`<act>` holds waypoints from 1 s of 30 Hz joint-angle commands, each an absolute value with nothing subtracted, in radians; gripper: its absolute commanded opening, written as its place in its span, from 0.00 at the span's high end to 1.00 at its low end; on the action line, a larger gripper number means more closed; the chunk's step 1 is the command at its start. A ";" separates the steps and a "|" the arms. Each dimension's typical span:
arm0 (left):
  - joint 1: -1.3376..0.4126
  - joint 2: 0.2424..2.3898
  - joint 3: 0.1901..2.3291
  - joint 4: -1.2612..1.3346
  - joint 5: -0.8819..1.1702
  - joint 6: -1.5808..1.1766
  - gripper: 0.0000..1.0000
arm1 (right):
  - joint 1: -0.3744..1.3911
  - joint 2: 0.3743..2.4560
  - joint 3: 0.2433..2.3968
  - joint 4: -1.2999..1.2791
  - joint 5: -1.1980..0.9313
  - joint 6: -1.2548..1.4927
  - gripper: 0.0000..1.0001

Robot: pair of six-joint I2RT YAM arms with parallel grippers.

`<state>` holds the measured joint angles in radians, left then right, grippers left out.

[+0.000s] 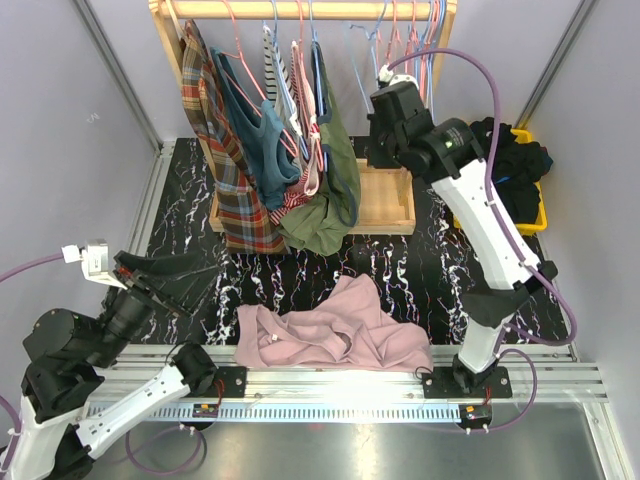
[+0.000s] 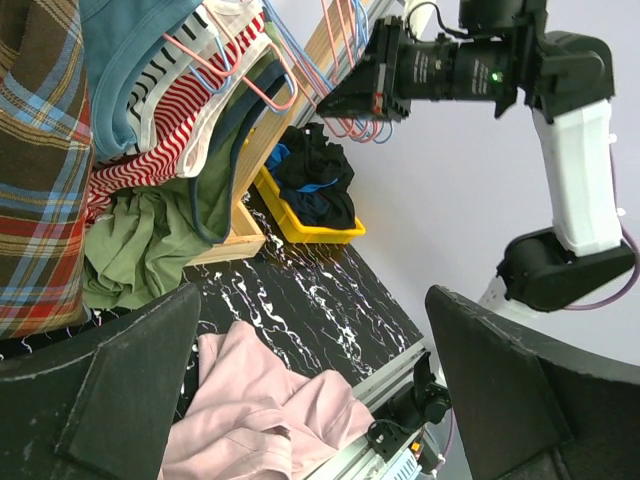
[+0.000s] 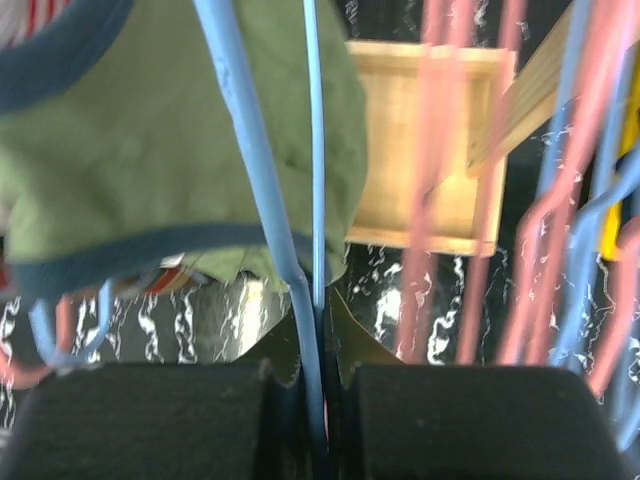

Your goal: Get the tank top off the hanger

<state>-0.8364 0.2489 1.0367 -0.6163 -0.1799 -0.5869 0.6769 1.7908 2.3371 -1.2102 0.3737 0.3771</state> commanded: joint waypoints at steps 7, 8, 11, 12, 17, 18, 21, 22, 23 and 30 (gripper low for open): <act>-0.833 0.213 1.022 -0.630 -0.161 -0.612 0.01 | 0.624 1.922 2.523 -1.287 0.261 0.304 1.00; -0.833 0.210 1.020 -0.634 -0.163 -0.615 0.01 | 0.623 1.925 2.520 -1.285 0.258 0.304 1.00; -0.833 0.209 1.022 -0.637 -0.163 -0.615 0.01 | 0.614 1.922 2.513 -1.284 0.255 0.317 1.00; -0.833 0.212 1.023 -0.640 -0.163 -0.617 0.01 | 0.611 1.922 2.510 -1.285 0.249 0.327 1.00; -0.833 0.210 1.026 -0.638 -0.160 -0.618 0.01 | 0.611 1.887 2.456 -1.272 0.252 0.342 1.00; -0.833 0.210 1.026 -0.640 -0.160 -0.618 0.01 | 0.611 1.881 2.435 -1.266 0.252 0.347 1.00; -0.833 0.210 1.025 -0.638 -0.158 -0.620 0.01 | 0.611 1.859 2.407 -1.261 0.241 0.350 1.00; -0.834 0.210 1.026 -0.638 -0.158 -0.620 0.01 | 0.611 1.855 2.402 -1.259 0.232 0.353 1.00; -0.833 0.210 1.026 -0.638 -0.158 -0.621 0.01 | 0.611 1.839 2.398 -1.261 0.229 0.356 0.95; -0.833 0.212 1.042 -0.652 -0.166 -0.620 0.01 | 0.614 1.613 2.124 -1.131 0.069 0.380 0.35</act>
